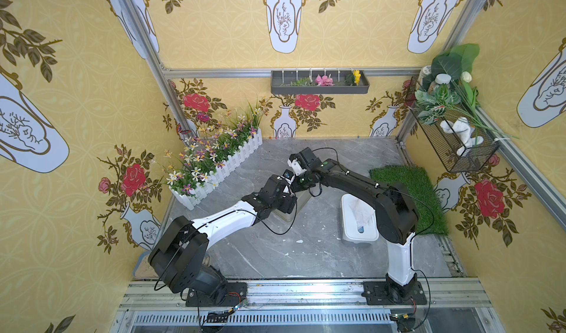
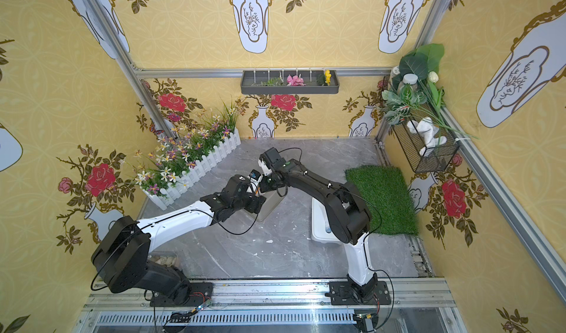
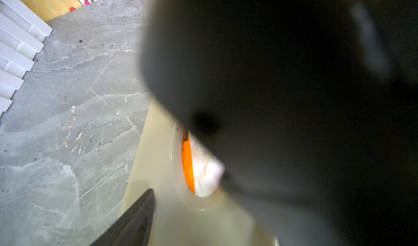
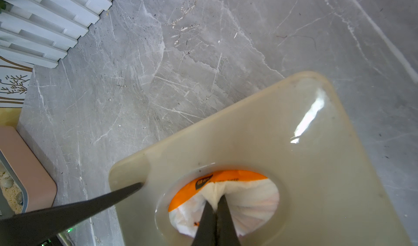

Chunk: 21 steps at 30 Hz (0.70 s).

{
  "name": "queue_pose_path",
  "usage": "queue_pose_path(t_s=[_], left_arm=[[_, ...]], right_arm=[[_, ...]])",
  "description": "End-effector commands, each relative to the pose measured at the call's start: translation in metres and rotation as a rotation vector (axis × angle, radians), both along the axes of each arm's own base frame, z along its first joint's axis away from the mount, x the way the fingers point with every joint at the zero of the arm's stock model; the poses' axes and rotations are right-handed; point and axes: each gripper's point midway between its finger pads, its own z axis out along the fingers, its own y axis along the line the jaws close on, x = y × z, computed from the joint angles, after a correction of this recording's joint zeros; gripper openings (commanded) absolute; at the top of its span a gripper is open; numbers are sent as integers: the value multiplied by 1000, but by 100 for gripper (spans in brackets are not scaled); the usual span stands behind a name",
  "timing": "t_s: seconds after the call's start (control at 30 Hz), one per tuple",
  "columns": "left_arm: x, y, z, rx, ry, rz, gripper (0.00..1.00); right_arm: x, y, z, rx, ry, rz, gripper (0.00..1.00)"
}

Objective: Put the tissue paper into the tissue box
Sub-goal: Pull the paper towel from the tissue box.

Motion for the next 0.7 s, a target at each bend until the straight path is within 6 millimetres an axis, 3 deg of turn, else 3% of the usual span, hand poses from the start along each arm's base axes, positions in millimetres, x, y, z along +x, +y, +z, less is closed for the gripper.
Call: queue_pose_path(t_s=[0.0,0.47,0.67], left_arm=[[-69,45,-65,255,327,-60,82],[-68,46,-66,263,324,-56,82],[-67,45,-60,245,309,-49,83]], right_arm=[[12,20,166,335,-336,17,0],[8,-9,172,252,-377,-37,0],[27,-23,160,262,-365,-98,0]])
